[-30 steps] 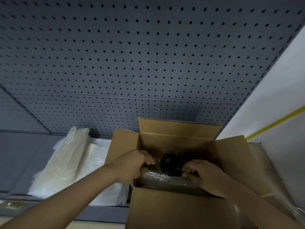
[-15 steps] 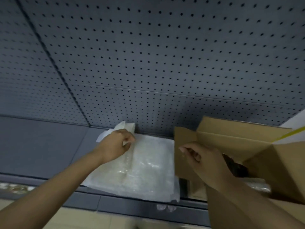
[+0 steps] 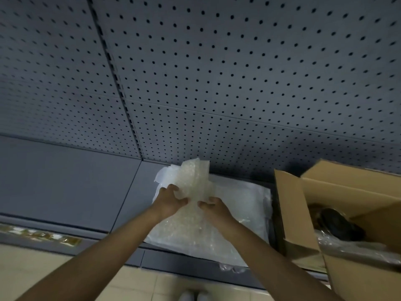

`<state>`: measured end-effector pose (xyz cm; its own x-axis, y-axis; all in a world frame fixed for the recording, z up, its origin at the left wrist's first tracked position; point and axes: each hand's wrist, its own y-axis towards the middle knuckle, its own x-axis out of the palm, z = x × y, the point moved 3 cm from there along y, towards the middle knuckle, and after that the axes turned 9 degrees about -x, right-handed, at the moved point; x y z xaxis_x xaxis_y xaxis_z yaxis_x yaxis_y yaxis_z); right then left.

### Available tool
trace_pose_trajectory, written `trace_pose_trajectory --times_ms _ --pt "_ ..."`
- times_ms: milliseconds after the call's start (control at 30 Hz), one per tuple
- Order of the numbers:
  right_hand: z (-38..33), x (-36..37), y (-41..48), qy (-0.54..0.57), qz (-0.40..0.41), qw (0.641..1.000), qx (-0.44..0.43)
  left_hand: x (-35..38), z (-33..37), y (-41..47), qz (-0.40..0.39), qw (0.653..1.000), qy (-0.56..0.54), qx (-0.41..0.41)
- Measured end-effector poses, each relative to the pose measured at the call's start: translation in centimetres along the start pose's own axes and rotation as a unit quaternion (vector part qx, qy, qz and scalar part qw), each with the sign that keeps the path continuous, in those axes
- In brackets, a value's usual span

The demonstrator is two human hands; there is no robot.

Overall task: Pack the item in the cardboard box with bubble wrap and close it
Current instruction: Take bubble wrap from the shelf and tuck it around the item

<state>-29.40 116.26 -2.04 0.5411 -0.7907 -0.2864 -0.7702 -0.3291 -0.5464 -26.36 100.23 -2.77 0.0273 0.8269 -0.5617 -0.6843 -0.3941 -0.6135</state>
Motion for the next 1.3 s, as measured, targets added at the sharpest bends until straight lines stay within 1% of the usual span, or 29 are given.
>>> trace_pose_trajectory --times_ms 100,167,200,267,300,333,400,533,700,933,967,1000,1033,1067,1100,1133,1167,1233,1300 --pt "0.7 0.5 0.9 0.006 0.002 1.0 0.001 -0.5 -0.7 0.3 -0.003 1.0 0.011 0.006" --pt "1.3 0.0 0.9 -0.019 0.047 0.999 -0.007 -0.7 -1.2 0.6 -0.01 1.0 0.008 0.002" --pt "1.7 -0.7 1.1 -0.066 0.09 0.994 -0.014 -0.7 -1.4 0.7 -0.015 1.0 0.006 -0.001" --pt "2.8 -2.3 1.5 -0.196 0.185 0.963 -0.015 -0.5 -1.6 0.7 -0.02 1.0 0.006 -0.003" --pt "3.3 -2.8 1.4 -0.226 0.206 0.952 -0.003 -0.4 -1.6 0.7 -0.019 1.0 0.008 -0.003" --pt "3.9 -3.1 1.4 -0.238 0.214 0.947 0.01 -0.3 -1.5 0.8 -0.018 1.0 0.01 -0.002" --pt "4.7 -3.3 1.1 -0.235 0.206 0.95 0.031 -0.1 -1.4 0.8 -0.018 1.0 0.012 -0.002" --pt "5.6 -3.2 1.2 -0.281 0.226 0.933 0.01 -0.2 -1.4 0.7 -0.021 1.0 0.015 0.004" --pt "6.0 -3.9 0.9 -0.273 0.236 0.932 -0.026 -0.4 -1.2 0.6 -0.028 0.999 0.017 0.005" --pt "6.0 -5.9 -1.2 -0.18 0.24 0.948 -0.105 -0.6 -1.1 0.5 -0.014 0.999 0.04 -0.006" --pt "5.7 -6.3 -1.5 -0.17 0.248 0.947 -0.111 -0.7 -0.9 0.2 0.007 0.999 0.052 0.004" --pt "5.3 -6.7 -1.9 -0.16 0.257 0.946 -0.119 -0.9 -0.5 -0.3 0.049 0.996 0.064 0.032" --pt "4.7 -6.9 -2.4 -0.147 0.264 0.945 -0.128 -1.3 0.0 -0.8 0.107 0.988 0.074 0.084" --pt "3.8 -7.1 -3.1 -0.132 0.267 0.944 -0.141 -1.6 0.7 -1.4 0.17 0.97 0.082 0.155" --pt "2.8 -7.2 -3.9 -0.117 0.267 0.944 -0.157 -1.9 1.4 -2.0 0.211 0.948 0.083 0.225" --pt "1.7 -7.4 -4.8 -0.107 0.268 0.941 -0.177 -2.1 2.1 -2.6 0.223 0.931 0.072 0.279" --pt "0.6 -7.6 -5.8 -0.103 0.27 0.936 -0.198 -2.2 2.8 -3.2 0.212 0.923 0.06 0.316" --pt "-2.0 -8.2 -8.1 -0.091 0.28 0.924 -0.245 -2.1 3.8 -4.3 0.155 0.921 0.042 0.354" --pt "-4.7 -9.4 -10.6 -0.056 0.276 0.92 -0.274 -1.5 4.5 -4.9 0.096 0.931 0.013 0.352"
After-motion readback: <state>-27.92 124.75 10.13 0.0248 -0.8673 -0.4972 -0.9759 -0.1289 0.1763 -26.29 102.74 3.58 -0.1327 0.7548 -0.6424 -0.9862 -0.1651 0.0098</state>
